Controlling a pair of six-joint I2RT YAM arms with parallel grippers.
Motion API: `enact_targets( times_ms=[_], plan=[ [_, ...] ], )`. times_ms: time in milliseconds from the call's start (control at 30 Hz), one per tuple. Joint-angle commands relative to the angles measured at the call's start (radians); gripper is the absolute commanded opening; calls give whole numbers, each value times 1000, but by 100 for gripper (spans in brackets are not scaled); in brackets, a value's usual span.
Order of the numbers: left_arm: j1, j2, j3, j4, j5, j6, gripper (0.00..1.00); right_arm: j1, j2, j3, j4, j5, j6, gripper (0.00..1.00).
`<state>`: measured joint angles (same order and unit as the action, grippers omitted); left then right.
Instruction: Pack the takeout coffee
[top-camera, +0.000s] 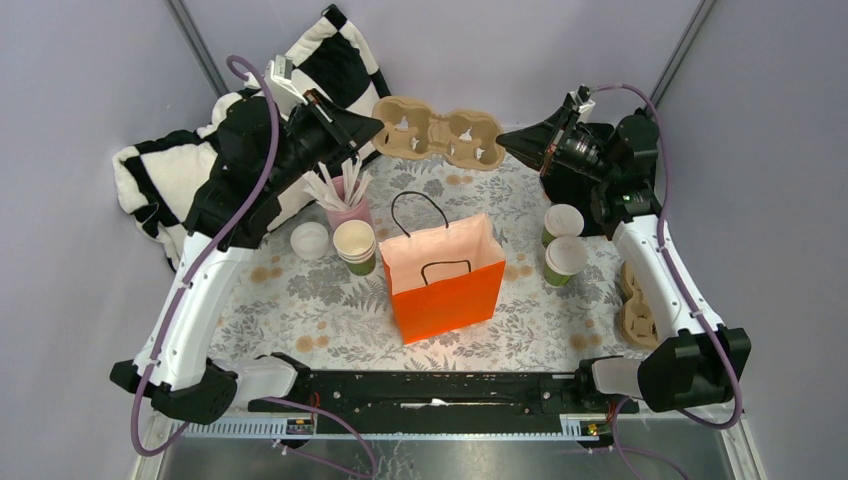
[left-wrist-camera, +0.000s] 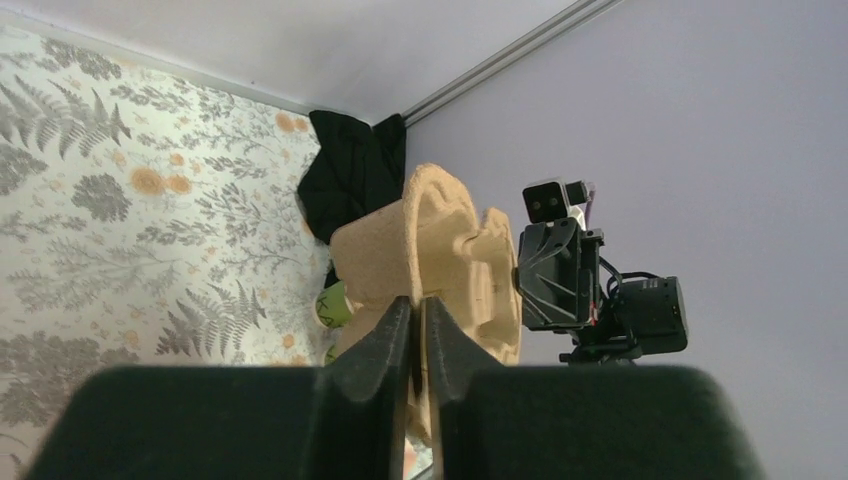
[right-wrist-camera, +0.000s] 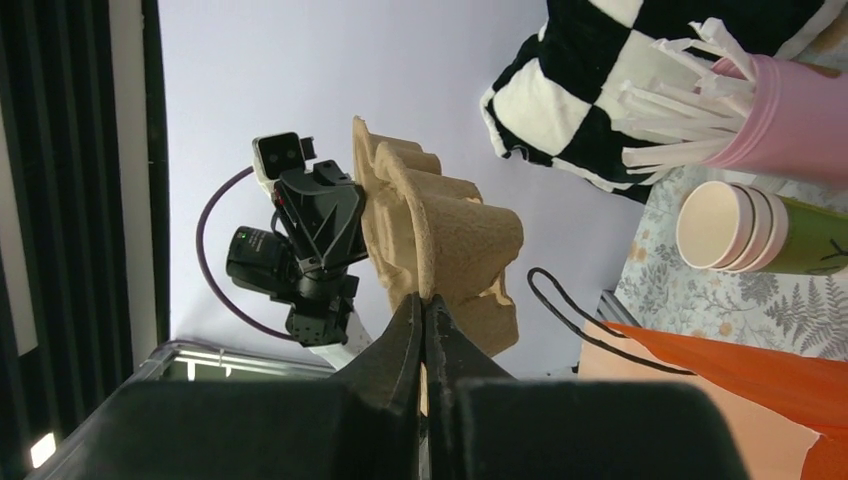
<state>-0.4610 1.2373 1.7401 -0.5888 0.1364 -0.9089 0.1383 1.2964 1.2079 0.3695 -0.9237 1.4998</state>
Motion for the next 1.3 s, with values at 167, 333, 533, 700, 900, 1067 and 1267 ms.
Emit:
enact_targets(
  times_ms=[167,333,533,700,900,1067,1267],
  plan=[
    [5,-103,19,-153,-97,177,81,0,-97,193,-577,-27,-516,0],
    [6,-154,0,-321,-157,246,87,0,-173,358,-1009,-14,-904,0],
    [5,-183,-53,-471,-82,300,86,1,-171,488,-1300,-9,-1073,0],
    [6,-199,-124,-517,-11,344,86,1,-196,519,-1237,7,-987,0],
    [5,-206,-209,-516,65,347,84,1,-137,661,-1317,88,-971,0],
    [5,-206,-264,-518,133,340,79,1,-103,714,-1293,194,-885,0],
    [5,-138,-233,-569,189,320,69,1,-87,812,-1466,311,-1042,0]
  ],
)
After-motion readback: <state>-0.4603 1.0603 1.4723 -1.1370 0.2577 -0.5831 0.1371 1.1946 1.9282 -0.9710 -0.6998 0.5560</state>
